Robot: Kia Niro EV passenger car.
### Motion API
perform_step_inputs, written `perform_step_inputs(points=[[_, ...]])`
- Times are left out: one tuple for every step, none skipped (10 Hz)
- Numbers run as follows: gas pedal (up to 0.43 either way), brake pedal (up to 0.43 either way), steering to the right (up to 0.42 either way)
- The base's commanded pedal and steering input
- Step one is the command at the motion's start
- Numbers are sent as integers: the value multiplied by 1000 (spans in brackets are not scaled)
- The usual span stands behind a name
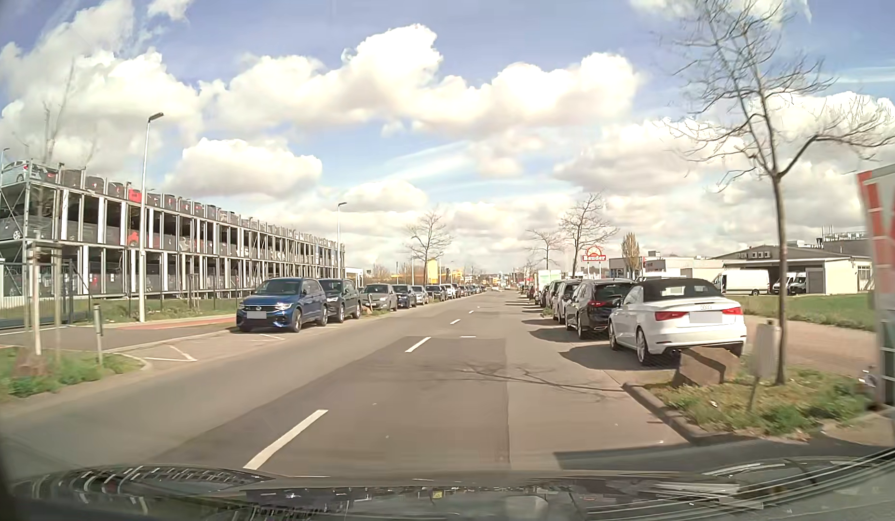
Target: Follow the waypoints while adhering to traffic rules and regulations
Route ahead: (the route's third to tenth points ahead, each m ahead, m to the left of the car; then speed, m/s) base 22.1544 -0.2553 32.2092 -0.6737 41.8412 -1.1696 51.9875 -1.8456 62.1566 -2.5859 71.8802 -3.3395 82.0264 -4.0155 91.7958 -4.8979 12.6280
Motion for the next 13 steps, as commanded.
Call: perform_step_inputs(points=[[67,0,11],[67,0,10],[67,0,10],[67,0,11],[67,0,11],[67,0,11],[67,0,10],[59,0,10],[20,0,10],[0,0,9],[0,0,8],[0,0,9],[0,0,10]])
